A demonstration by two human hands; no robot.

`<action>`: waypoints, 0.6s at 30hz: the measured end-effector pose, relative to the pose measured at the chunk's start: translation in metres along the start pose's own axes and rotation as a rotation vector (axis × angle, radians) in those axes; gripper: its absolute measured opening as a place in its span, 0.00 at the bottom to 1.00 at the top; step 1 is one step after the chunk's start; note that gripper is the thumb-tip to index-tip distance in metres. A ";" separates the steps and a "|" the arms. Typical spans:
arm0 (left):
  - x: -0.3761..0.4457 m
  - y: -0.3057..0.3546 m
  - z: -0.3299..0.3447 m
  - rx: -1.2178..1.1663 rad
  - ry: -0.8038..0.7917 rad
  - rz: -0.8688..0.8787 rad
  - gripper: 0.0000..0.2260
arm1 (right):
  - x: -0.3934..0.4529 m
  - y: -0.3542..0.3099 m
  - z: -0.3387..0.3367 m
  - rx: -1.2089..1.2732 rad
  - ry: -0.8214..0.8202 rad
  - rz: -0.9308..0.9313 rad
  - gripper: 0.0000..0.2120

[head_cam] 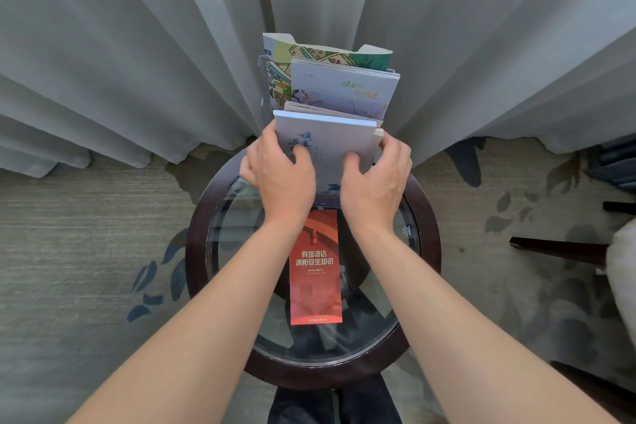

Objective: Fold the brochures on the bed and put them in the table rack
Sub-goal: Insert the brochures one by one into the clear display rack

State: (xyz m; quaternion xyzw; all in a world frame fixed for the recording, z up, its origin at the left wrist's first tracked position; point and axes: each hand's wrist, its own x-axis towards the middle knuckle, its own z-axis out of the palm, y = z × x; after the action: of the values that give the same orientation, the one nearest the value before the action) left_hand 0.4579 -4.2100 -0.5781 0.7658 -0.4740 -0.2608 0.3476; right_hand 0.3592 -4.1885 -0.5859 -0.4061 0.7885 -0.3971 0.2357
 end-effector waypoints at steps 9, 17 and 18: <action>-0.003 -0.001 0.004 0.081 -0.014 0.008 0.15 | 0.001 0.000 -0.005 -0.047 -0.022 -0.032 0.21; -0.023 -0.009 0.001 0.052 0.043 0.026 0.31 | -0.012 0.022 -0.014 -0.023 -0.021 0.093 0.29; -0.026 -0.014 0.000 0.052 0.058 0.019 0.31 | -0.015 0.028 -0.016 -0.036 -0.020 0.111 0.28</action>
State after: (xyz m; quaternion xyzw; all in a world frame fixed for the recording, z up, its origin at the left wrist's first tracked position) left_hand 0.4545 -4.1819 -0.5872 0.7774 -0.4773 -0.2227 0.3439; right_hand 0.3436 -4.1593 -0.5994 -0.3700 0.8144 -0.3651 0.2580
